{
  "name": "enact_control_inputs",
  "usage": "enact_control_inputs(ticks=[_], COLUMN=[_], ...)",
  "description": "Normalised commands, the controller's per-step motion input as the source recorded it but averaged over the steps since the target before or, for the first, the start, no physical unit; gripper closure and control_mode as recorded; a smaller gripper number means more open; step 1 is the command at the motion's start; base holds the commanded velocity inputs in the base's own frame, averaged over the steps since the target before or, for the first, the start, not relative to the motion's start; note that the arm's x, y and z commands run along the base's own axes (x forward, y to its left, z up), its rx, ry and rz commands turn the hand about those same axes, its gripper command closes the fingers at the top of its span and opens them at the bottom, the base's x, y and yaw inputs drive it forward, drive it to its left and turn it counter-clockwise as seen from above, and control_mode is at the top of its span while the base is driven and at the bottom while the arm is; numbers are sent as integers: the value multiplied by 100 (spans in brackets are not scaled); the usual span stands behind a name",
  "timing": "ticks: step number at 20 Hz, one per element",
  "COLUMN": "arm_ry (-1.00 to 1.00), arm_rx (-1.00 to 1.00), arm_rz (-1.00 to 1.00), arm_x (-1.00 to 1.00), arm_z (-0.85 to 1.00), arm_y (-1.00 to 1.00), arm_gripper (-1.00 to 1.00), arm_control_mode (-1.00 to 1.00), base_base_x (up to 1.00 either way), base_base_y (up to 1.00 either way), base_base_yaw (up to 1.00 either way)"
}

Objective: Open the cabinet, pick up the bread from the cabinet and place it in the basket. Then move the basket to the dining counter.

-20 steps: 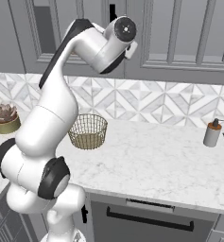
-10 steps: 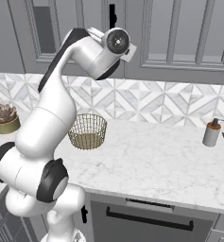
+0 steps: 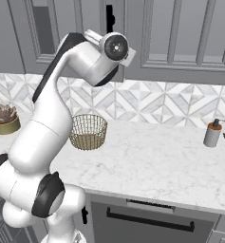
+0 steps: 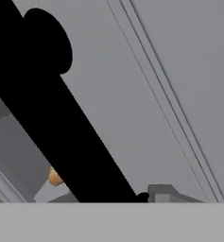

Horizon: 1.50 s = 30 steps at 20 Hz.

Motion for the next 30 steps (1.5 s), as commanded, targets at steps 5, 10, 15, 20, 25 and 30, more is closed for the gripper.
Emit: enact_control_inputs(ticks=[5,10,15,20,25,30], arm_ry=[-2,4,22,16,1,-3], arm_rx=[5,0,0,-2,-7,-3], arm_rz=[0,0,0,0,-8,-10], arm_x=[-100,-100,-100,-100,-100,-100], arm_z=[45,48,30,3,-19,-13], arm_y=[0,0,0,16,88,99], arm_gripper=[100,100,100,100,100,100], arm_control_mode=[-100,-100,-100,-100,-100,-100], base_base_x=[0,0,0,0,0,0], base_base_y=[0,0,0,0,0,0], base_base_yaw=[0,0,0,0,0,0])
